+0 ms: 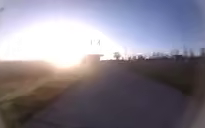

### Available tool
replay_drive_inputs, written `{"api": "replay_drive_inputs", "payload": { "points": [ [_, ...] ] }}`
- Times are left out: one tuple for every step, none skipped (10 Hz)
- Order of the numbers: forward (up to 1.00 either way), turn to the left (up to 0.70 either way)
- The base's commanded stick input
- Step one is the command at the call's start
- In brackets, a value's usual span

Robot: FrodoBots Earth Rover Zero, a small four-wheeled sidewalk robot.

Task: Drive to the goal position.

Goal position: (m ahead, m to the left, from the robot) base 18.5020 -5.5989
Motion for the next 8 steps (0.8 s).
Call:
{"api": "replay_drive_inputs", "payload": {
  "points": [
    [1.00,0.00],
    [1.00,0.00],
    [1.00,0.00],
    [1.00,0.00],
    [1.00,0.00],
    [1.00,0.00],
    [1.00,0.00],
    [1.00,0.00]
  ]
}}
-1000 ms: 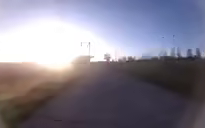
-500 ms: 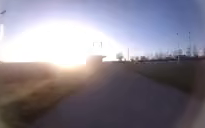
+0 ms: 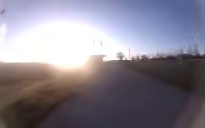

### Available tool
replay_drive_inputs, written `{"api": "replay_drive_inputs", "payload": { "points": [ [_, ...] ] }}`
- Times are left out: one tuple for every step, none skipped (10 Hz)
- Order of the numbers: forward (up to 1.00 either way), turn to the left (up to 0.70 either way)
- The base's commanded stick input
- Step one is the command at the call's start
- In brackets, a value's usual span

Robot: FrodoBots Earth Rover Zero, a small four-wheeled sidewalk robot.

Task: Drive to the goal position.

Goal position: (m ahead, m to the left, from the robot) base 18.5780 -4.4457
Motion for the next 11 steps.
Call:
{"api": "replay_drive_inputs", "payload": {
  "points": [
    [1.00,0.00],
    [1.00,0.00],
    [1.00,0.00],
    [1.00,0.00],
    [1.00,0.00],
    [1.00,0.00],
    [1.00,0.00],
    [1.00,0.00],
    [1.00,0.00],
    [1.00,0.00],
    [1.00,0.00]
  ]
}}
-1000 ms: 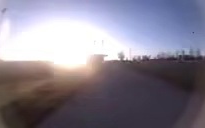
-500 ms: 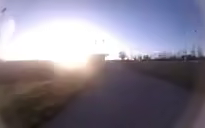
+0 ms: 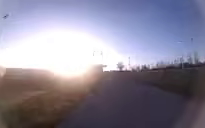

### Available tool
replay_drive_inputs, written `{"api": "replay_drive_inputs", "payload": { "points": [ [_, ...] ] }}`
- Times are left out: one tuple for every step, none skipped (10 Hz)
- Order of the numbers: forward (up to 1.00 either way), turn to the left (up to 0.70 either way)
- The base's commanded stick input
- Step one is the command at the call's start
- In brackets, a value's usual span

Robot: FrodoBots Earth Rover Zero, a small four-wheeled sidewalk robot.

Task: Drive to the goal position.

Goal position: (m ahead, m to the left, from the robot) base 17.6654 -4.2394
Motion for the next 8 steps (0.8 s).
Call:
{"api": "replay_drive_inputs", "payload": {
  "points": [
    [1.00,0.00],
    [1.00,0.00],
    [1.00,0.00],
    [1.00,0.00],
    [1.00,0.00],
    [1.00,0.00],
    [1.00,0.00],
    [1.00,0.00]
  ]
}}
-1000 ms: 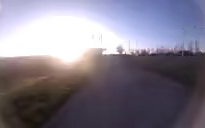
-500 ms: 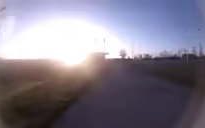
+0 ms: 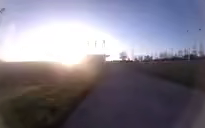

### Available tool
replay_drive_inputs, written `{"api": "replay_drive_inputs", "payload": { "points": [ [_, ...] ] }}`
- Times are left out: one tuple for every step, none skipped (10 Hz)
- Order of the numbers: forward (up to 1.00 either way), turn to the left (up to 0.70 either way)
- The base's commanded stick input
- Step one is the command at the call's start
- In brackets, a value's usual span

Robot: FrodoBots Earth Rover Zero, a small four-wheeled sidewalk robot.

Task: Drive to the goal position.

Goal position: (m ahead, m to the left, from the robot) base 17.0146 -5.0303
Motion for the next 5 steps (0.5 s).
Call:
{"api": "replay_drive_inputs", "payload": {
  "points": [
    [1.00,0.00],
    [1.00,0.00],
    [1.00,0.00],
    [1.00,0.00],
    [1.00,0.00]
  ]
}}
